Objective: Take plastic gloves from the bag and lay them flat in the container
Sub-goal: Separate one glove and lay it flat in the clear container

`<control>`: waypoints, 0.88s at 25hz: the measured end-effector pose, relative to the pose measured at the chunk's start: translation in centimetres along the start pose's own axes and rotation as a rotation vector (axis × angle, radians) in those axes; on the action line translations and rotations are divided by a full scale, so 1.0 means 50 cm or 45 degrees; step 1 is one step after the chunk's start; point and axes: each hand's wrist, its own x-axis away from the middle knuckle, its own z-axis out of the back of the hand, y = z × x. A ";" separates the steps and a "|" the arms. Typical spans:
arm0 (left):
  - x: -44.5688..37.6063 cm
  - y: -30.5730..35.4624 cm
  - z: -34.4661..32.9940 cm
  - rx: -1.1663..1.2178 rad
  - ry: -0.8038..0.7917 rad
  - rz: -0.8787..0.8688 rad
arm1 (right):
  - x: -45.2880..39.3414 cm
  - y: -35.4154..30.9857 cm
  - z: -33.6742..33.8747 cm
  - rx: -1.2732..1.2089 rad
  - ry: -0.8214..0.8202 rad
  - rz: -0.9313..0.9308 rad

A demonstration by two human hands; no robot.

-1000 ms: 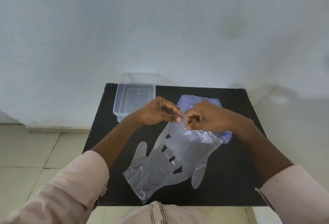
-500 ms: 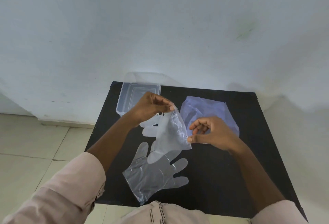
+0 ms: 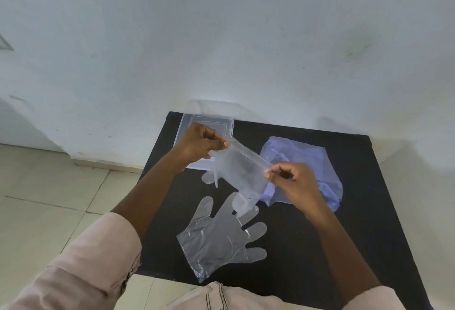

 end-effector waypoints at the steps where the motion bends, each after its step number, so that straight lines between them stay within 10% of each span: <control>1: 0.001 -0.003 0.007 -0.047 -0.016 0.022 | -0.003 0.003 0.001 -0.042 0.072 0.021; 22: 0.025 -0.010 -0.013 0.459 0.047 0.029 | -0.038 -0.042 0.022 -0.621 0.322 -0.062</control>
